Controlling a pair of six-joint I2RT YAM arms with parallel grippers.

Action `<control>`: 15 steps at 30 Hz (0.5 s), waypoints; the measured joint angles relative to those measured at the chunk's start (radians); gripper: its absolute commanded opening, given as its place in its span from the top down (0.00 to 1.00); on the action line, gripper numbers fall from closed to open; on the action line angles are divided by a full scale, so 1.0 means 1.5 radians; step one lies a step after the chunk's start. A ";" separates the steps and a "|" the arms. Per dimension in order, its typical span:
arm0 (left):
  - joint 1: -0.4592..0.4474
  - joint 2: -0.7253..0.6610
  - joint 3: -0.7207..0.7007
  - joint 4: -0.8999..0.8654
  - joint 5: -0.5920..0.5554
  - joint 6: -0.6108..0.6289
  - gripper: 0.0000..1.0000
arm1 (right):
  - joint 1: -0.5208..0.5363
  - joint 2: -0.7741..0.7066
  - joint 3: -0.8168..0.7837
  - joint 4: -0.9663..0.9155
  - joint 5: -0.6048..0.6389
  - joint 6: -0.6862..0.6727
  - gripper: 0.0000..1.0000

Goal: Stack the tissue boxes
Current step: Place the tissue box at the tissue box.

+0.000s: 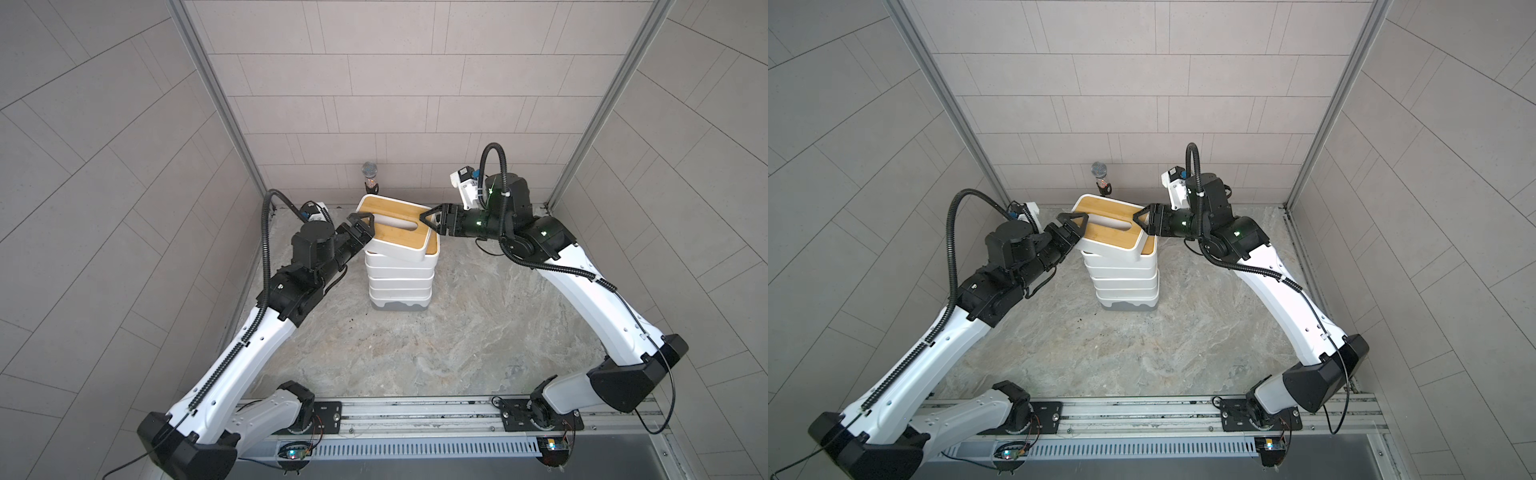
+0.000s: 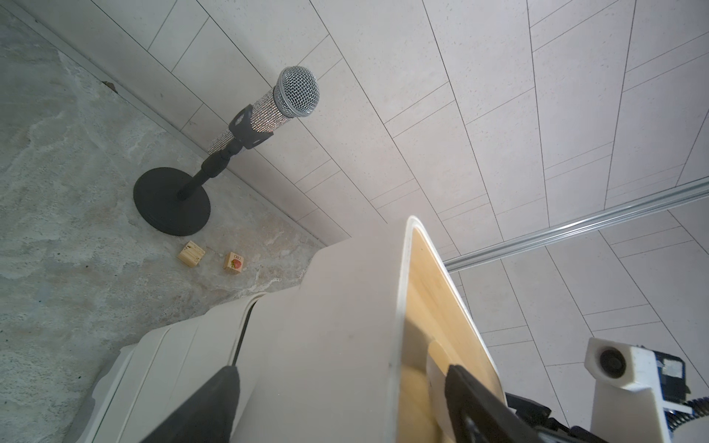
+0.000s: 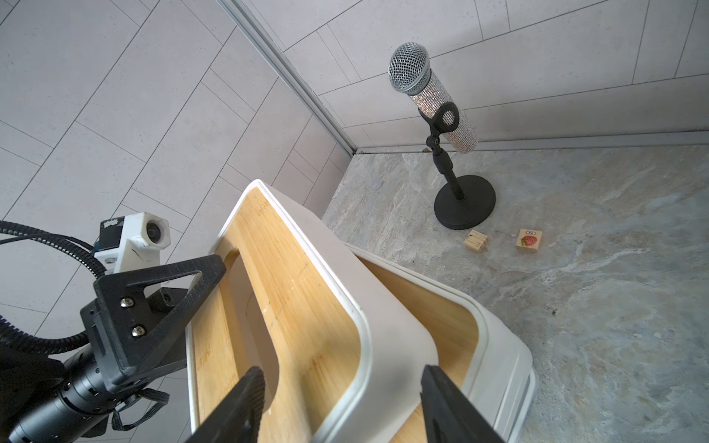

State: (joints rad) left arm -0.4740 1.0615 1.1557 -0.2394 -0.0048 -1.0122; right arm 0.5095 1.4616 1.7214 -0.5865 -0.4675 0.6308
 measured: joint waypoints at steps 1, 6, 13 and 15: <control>0.000 -0.001 0.000 0.000 -0.001 0.001 0.07 | 0.000 0.000 0.000 0.000 0.000 -0.001 0.35; 0.000 -0.003 0.005 -0.005 -0.008 0.010 0.03 | 0.000 0.000 0.000 -0.001 0.000 -0.002 0.38; 0.000 -0.005 0.034 -0.040 -0.027 0.032 0.00 | 0.000 0.000 0.000 -0.001 0.001 -0.003 0.29; 0.000 -0.005 0.047 -0.054 -0.032 0.044 0.00 | 0.000 -0.001 -0.001 -0.001 0.001 -0.002 0.26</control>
State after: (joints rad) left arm -0.4736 1.0538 1.2259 -0.3206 -0.0521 -0.9466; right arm 0.5095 1.4597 1.7199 -0.5884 -0.4664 0.6273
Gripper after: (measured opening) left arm 0.998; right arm 0.720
